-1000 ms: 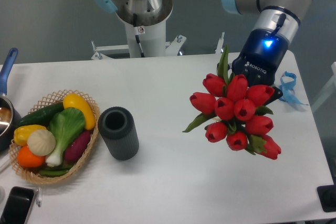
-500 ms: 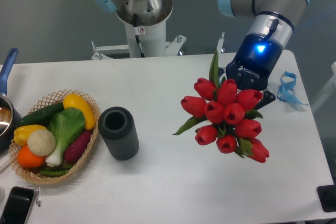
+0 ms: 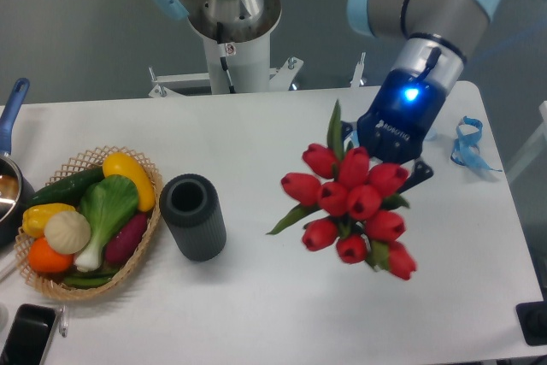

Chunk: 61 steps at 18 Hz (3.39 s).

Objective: Insert the flowers into the vase
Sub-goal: 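Carry the red tulip bunch in the gripper toward the dark grey vase, then position the tulip stems above the vase opening and lower them in, then push the tulip stems down into the vase with the gripper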

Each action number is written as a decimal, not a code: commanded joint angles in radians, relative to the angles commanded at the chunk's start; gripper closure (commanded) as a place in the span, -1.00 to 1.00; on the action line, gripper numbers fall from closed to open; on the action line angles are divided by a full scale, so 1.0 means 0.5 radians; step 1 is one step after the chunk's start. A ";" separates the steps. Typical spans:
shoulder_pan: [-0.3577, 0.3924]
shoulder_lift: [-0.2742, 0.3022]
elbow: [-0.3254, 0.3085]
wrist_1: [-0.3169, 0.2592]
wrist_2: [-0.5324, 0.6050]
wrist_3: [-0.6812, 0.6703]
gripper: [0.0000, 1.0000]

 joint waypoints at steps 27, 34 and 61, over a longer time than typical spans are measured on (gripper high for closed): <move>-0.166 0.380 -0.690 0.025 -0.908 0.451 0.50; -0.227 0.356 -0.706 0.022 -0.899 0.451 0.50; -0.307 0.080 -0.982 0.028 -0.638 0.902 0.50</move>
